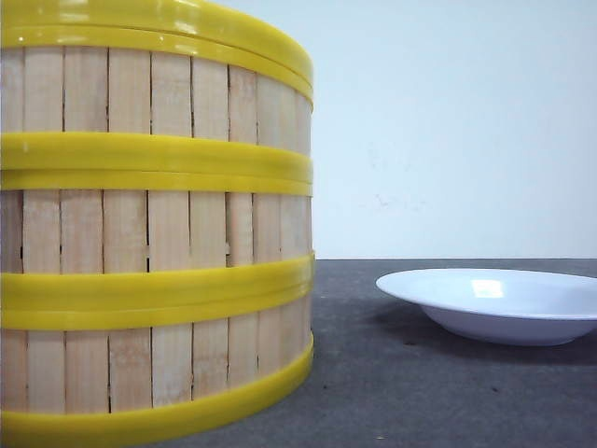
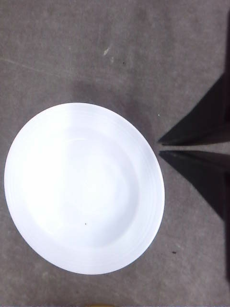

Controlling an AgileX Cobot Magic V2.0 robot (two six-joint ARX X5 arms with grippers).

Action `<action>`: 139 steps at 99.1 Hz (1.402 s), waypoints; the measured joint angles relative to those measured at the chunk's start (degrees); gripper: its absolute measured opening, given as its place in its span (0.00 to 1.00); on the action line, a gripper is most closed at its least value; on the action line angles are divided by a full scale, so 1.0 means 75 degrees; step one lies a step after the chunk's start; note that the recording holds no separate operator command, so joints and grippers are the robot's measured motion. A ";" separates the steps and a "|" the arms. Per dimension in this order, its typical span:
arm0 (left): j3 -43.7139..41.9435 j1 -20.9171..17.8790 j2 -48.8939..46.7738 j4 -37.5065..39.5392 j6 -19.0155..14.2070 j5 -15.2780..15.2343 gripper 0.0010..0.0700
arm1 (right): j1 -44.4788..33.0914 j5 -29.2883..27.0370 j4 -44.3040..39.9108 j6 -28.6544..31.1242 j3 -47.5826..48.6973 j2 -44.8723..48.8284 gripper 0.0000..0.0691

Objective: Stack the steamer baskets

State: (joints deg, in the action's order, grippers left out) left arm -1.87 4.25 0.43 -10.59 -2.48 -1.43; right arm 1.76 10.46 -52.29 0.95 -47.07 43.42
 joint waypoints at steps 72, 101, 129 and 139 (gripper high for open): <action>0.0000 0.0000 -0.0015 0.0003 -0.0003 -0.0009 0.01 | 0.0000 0.0000 0.1137 0.0000 0.0000 0.0000 0.02; 0.0000 0.0000 -0.0015 0.0003 -0.0003 -0.0009 0.01 | 0.0012 -0.0425 0.2903 -0.0012 0.0970 -0.1443 0.02; 0.0000 0.0000 -0.0015 0.0003 -0.0003 -0.0009 0.01 | 0.0015 -0.0425 0.5365 -0.0012 0.4450 -0.3969 0.02; 0.0000 0.0000 -0.0015 0.0003 -0.0003 -0.0009 0.01 | 0.0023 -0.0420 0.5534 -0.0012 0.5327 -0.4884 0.02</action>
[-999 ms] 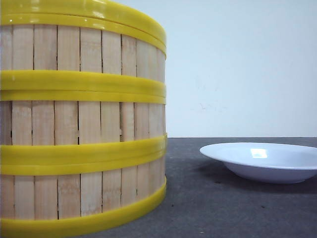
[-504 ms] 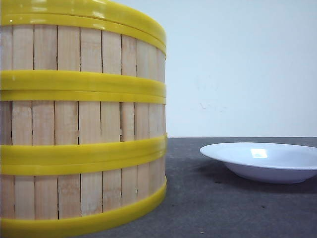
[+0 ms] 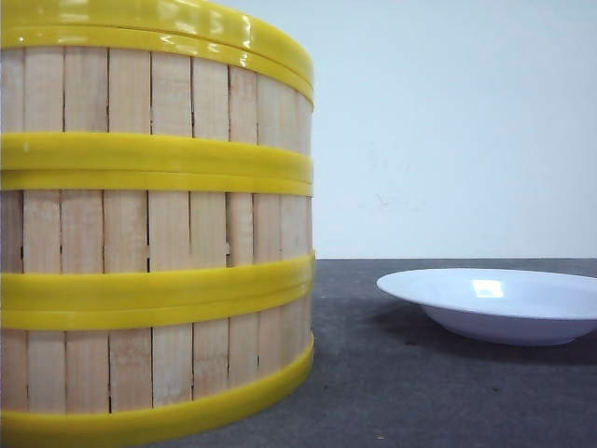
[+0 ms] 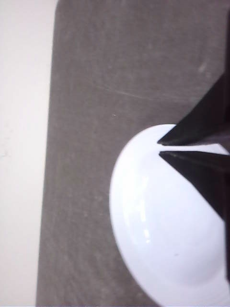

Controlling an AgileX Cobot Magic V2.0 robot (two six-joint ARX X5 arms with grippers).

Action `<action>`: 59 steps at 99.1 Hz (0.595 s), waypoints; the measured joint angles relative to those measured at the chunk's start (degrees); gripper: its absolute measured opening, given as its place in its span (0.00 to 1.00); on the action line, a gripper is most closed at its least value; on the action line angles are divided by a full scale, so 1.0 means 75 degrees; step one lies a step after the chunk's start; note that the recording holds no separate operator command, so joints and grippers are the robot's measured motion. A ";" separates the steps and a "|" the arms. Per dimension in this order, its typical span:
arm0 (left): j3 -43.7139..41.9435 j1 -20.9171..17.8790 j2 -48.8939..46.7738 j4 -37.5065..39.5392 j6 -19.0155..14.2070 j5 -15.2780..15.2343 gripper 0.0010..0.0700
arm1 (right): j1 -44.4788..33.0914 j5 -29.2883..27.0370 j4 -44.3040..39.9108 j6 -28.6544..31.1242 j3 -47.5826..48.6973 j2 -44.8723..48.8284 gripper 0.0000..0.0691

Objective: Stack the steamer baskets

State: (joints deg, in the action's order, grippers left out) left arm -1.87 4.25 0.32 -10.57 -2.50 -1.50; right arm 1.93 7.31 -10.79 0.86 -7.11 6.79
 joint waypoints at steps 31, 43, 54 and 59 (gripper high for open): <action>0.0000 0.0000 0.0000 0.0000 0.0000 0.0000 0.01 | 0.0294 -0.0064 0.0385 0.0006 0.0836 -0.0871 0.02; 0.0000 0.0000 0.0000 0.0000 0.0000 0.0003 0.01 | 0.0300 -0.0093 0.0175 0.0009 0.0831 -0.0866 0.02; 0.0000 0.0000 0.0000 0.0000 0.0000 0.0000 0.01 | 0.0300 -0.0093 0.0181 0.0006 0.0831 -0.0866 0.02; 0.0000 0.0000 0.0000 0.0000 0.0000 0.0003 0.01 | 0.0300 -0.0093 0.0181 0.0006 0.0831 -0.0866 0.02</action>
